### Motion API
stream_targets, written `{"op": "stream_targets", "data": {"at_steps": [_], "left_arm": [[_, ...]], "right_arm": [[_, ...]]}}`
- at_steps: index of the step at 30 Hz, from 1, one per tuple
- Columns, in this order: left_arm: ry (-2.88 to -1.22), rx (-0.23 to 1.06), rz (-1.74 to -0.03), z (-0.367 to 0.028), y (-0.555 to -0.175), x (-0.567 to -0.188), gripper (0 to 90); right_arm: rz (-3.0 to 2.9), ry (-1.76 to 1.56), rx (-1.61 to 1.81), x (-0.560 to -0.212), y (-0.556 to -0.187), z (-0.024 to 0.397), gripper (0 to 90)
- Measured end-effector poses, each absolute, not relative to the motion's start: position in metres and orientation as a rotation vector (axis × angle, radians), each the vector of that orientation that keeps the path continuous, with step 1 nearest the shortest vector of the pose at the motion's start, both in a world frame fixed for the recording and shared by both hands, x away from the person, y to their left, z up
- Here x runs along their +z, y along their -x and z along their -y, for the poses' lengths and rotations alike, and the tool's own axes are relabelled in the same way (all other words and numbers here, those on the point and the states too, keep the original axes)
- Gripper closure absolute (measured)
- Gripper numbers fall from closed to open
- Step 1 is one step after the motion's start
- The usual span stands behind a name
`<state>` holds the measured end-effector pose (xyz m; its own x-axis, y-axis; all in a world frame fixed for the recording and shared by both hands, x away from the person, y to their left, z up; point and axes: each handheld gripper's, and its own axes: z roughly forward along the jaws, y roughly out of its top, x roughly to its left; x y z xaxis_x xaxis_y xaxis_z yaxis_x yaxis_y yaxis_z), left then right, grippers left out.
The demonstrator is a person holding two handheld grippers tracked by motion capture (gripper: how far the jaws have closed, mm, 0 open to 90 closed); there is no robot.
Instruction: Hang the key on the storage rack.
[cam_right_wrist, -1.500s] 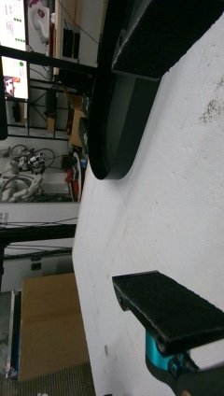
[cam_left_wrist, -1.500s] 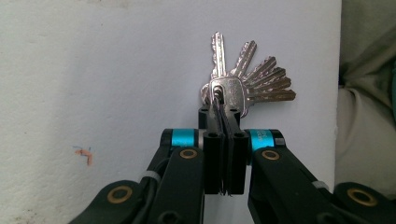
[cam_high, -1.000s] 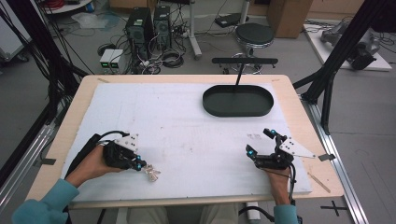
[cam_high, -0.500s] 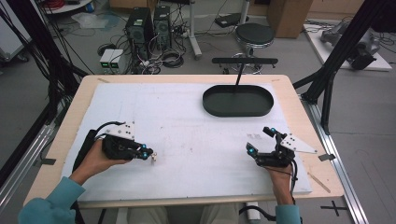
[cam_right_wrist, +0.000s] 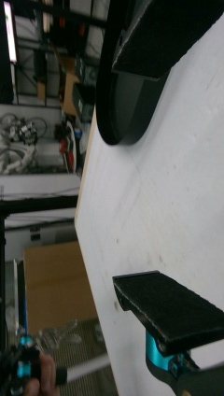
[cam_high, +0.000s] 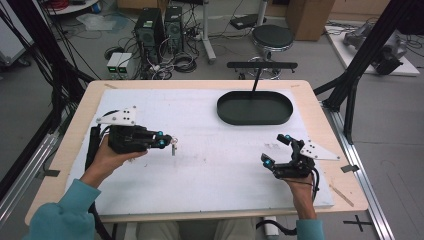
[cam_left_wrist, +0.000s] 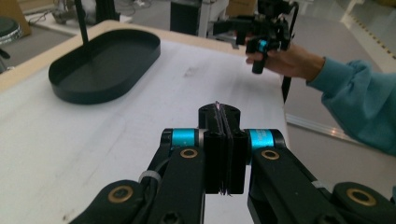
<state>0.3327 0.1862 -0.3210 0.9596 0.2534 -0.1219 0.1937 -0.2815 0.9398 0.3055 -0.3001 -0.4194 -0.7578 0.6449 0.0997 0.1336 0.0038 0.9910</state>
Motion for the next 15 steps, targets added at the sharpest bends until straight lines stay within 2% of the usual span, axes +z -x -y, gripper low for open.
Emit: {"op": "stream_targets", "data": {"at_steps": [7,15], "left_arm": [[-1.849,0.06,-0.284,-0.172,-0.338,-0.311,88.5],[-1.812,0.07,-0.245,-0.159,-0.346,-0.302,88.5]], "right_arm": [[-1.99,-0.687,1.828,-0.399,-0.309,0.286,0.6],[-2.071,-0.563,1.829,-0.358,-0.322,0.27,0.6]]}}
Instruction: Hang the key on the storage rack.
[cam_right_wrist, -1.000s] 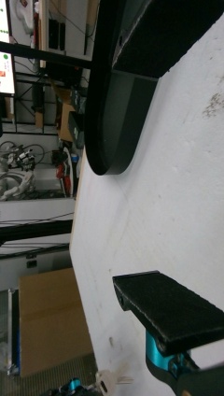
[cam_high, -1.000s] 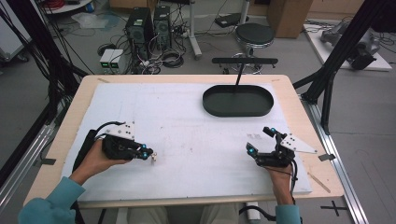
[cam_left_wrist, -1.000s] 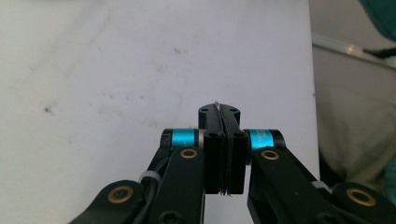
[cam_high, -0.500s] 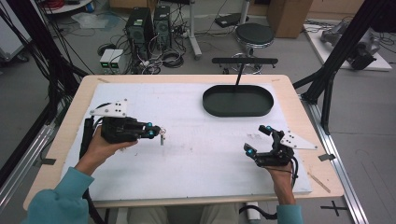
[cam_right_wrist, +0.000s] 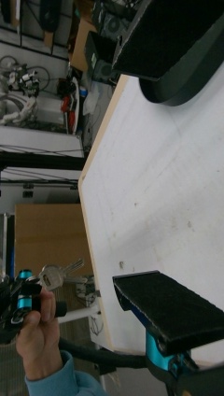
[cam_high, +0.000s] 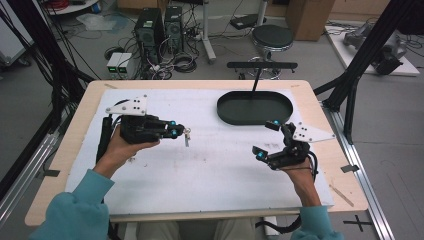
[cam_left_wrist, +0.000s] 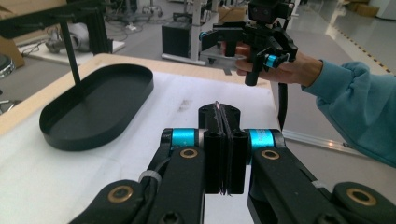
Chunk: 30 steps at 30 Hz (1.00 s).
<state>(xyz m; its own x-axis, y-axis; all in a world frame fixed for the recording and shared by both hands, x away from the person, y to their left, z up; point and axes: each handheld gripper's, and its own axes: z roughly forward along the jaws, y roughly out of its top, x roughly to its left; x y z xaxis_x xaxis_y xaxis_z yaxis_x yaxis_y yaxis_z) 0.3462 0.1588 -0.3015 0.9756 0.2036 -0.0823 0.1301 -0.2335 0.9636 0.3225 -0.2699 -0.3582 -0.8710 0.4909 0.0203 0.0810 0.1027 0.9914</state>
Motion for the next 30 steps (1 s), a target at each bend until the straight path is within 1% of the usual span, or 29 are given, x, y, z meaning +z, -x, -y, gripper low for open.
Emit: {"op": "stream_targets", "data": {"at_steps": [4,14,18,21,30], "left_arm": [[-1.794,0.064,-0.235,-0.152,-0.35,-0.298,88.4],[-1.799,0.049,-0.21,-0.136,-0.362,-0.288,88.5],[-1.806,0.049,-0.204,-0.131,-0.365,-0.284,88.5],[-1.807,0.05,-0.196,-0.127,-0.366,-0.278,88.5],[-1.805,0.049,-0.185,-0.124,-0.366,-0.274,88.4]], "right_arm": [[-2.153,-0.494,1.832,-0.338,-0.334,0.259,0.6],[-2.316,-0.328,1.817,-0.303,-0.356,0.228,0.6],[-2.359,-0.251,1.829,-0.295,-0.364,0.216,0.7],[-2.376,-0.21,1.851,-0.289,-0.371,0.209,4.2],[-2.46,-0.097,1.818,-0.278,-0.384,0.182,4.3]]}}
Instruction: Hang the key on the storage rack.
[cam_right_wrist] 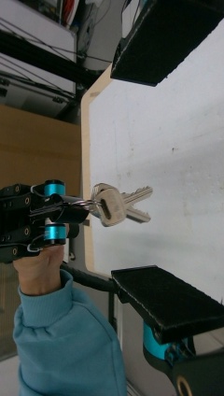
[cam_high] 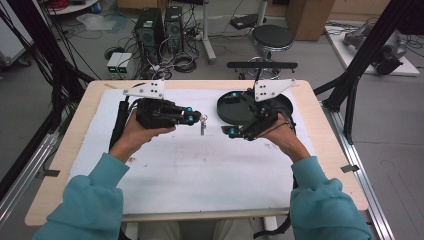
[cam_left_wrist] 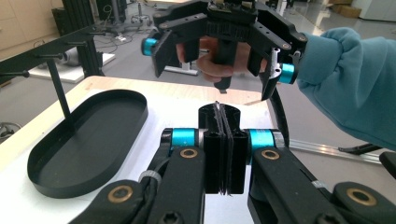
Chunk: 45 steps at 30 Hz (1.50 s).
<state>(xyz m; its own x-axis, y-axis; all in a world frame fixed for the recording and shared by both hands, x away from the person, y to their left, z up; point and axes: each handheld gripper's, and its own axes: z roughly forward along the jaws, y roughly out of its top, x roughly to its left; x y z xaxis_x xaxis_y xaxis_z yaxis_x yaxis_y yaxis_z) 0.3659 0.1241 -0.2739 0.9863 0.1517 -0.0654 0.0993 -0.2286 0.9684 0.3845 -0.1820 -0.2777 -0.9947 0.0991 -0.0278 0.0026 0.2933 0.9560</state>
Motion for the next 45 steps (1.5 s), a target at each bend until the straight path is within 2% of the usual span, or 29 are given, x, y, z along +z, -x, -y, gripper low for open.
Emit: {"op": "stream_targets", "data": {"at_steps": [7,12,22,33,45], "left_arm": [[-1.819,0.048,-0.187,-0.123,-0.367,-0.277,88.5],[-1.818,0.046,-0.197,-0.124,-0.368,-0.278,88.5],[-1.822,0.042,-0.198,-0.122,-0.367,-0.282,88.4],[-1.828,0.038,-0.18,-0.121,-0.364,-0.281,88.4],[-1.819,0.03,-0.177,-0.12,-0.362,-0.281,88.4]], "right_arm": [[-2.504,-0.046,1.81,-0.28,-0.392,0.167,6.3],[-2.546,-0.03,1.852,-0.282,-0.398,0.166,18.2],[-2.573,-0.027,1.888,-0.283,-0.401,0.168,28.9],[-2.61,0.045,1.917,-0.283,-0.398,0.162,56.2],[-2.634,0.072,1.91,-0.283,-0.397,0.16,70.3]]}}
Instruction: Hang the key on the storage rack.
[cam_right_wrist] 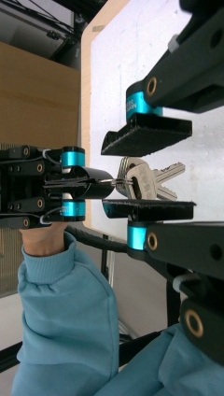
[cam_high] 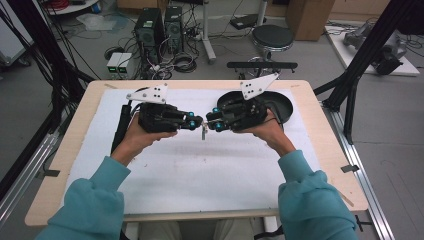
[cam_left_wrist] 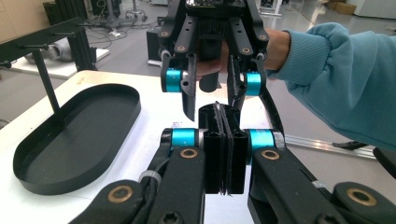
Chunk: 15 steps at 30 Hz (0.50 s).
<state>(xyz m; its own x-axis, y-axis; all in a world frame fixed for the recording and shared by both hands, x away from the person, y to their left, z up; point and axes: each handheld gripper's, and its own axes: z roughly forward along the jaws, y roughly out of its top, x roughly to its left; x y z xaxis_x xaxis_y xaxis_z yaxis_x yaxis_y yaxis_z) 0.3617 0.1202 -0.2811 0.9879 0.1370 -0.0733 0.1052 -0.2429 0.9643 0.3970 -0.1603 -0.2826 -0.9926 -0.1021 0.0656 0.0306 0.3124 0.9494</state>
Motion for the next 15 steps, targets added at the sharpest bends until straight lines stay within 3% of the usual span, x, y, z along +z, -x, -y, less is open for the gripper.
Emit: {"op": "stream_targets", "data": {"at_steps": [5,15], "left_arm": [[-1.819,0.033,-0.173,-0.1199,-0.3622,-0.2813,88.4],[-1.819,0.033,-0.174,-0.1191,-0.3634,-0.2822,88.4]], "right_arm": [[2.457,-0.074,-1.756,-0.2827,-0.3973,0.161,76.1],[2.463,-0.074,-1.752,-0.283,-0.3981,0.1612,79.0]]}}
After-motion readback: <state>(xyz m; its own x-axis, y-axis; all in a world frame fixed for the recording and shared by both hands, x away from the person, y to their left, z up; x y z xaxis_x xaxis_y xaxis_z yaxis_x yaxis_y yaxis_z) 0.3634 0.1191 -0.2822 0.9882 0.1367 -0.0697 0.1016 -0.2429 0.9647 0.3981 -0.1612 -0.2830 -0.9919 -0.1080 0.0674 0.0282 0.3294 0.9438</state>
